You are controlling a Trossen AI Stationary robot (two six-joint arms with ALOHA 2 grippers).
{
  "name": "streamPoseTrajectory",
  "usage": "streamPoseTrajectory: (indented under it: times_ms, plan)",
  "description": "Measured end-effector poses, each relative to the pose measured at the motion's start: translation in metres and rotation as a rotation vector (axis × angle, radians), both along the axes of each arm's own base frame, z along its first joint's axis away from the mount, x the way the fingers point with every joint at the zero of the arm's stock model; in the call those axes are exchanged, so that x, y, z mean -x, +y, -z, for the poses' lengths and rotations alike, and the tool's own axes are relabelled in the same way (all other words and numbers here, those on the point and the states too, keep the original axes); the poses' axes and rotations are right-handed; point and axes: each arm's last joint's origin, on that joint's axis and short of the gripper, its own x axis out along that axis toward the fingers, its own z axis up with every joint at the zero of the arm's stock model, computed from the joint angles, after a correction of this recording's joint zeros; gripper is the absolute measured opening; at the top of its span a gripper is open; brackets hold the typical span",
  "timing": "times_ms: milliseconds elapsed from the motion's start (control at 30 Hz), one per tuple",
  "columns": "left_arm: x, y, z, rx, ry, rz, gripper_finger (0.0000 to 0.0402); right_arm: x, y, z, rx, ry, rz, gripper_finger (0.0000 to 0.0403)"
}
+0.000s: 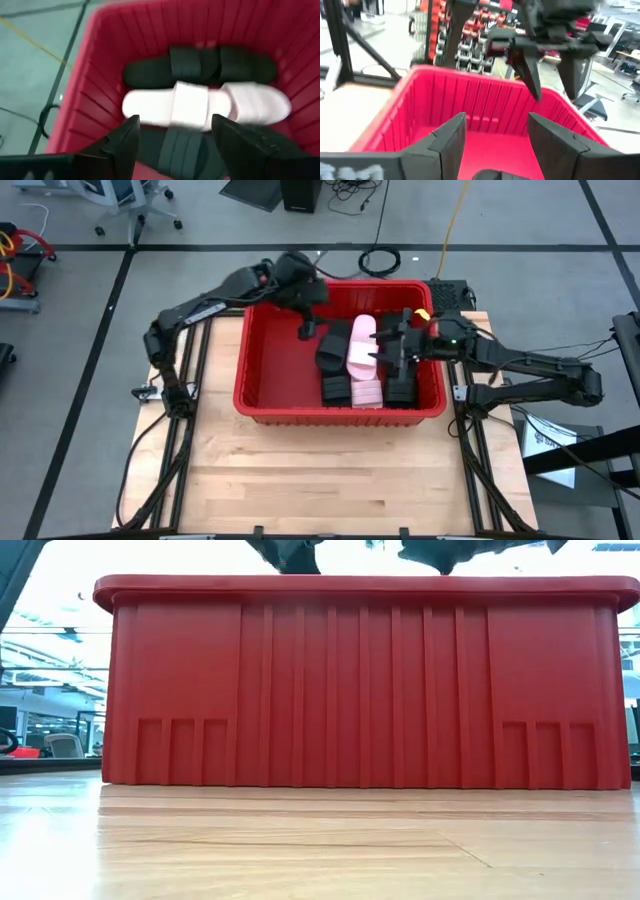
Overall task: Pick and place slides into bin
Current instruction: Return to Home Position
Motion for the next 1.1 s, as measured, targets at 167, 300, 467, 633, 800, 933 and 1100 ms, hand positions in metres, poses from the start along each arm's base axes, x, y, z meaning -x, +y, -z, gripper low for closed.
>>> streamPoseTrajectory:
  times_ms: [167,300,467,633,800,933,1100]
  plan:
    - [0.027,-0.02,-0.033,0.064,-0.077,0.001,0.0241,0.018,0.005,-0.014,-0.086,-0.09,0.007,0.0201]
    - [0.044,-0.038,-0.047,0.098,-0.074,0.013,0.0241,0.029,0.008,-0.021,-0.162,-0.141,0.009,0.0201]
    - [0.048,-0.069,-0.061,0.103,-0.127,0.082,0.0241,0.033,0.009,-0.023,-0.284,-0.162,0.013,0.0201]
    - [0.04,-0.099,-0.064,0.089,-0.138,0.106,0.0241,0.034,0.012,-0.022,-0.486,-0.151,-0.053,0.0201]
    - [0.032,-0.133,-0.058,0.046,-0.135,0.152,0.0241,0.033,0.029,-0.023,-0.459,-0.098,-0.303,0.0201]
    - [0.032,-0.154,-0.053,0.04,-0.193,0.185,0.0241,0.032,0.043,-0.024,-0.429,-0.103,-0.346,0.0201]
    - [0.059,-0.162,-0.05,0.03,-0.263,0.185,0.0241,0.036,0.054,-0.024,-0.408,-0.105,-0.319,0.0201]
